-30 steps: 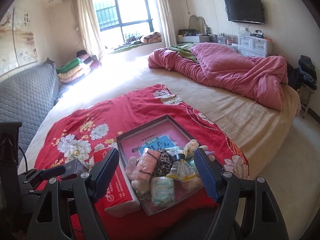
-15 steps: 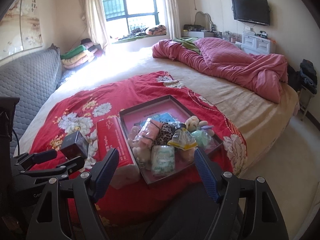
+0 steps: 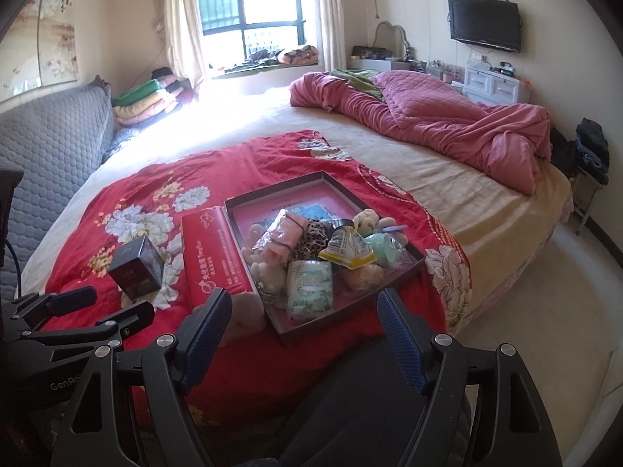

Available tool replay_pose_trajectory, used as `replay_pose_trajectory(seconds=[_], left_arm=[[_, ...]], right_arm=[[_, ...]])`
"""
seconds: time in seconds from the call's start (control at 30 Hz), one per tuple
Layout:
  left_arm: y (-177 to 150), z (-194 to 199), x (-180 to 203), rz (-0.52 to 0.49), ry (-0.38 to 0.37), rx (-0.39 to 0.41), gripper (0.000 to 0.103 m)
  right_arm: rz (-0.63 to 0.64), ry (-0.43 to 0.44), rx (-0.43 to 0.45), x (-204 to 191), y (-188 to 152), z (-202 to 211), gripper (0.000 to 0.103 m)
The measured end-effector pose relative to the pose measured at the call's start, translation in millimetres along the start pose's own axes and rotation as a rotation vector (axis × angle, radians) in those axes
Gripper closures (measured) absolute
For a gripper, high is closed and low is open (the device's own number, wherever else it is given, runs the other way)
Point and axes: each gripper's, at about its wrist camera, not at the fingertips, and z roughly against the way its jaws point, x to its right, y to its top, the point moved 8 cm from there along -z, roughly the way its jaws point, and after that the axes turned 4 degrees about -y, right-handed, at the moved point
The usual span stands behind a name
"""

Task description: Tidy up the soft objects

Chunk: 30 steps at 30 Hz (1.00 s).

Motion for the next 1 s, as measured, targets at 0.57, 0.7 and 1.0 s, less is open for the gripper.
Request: replay_pose_trajectory(seconds=[0.57, 0.7, 1.0], left_arm=[[-5, -6, 0, 0.004, 0.003, -0.015, 0.023], [-6, -8, 1, 0.002, 0.005, -0.017, 0.023], [-8, -10, -1, 0.009, 0.012, -0.026, 0.023]], right_arm=[[0.023, -0.012, -0.026, -3, -10, -5, 0.024], [0.026, -0.014, -0.038, -3, -13, -7, 0.024], [0.033, -0.008, -0.046, -3, -16, -9, 0.024]])
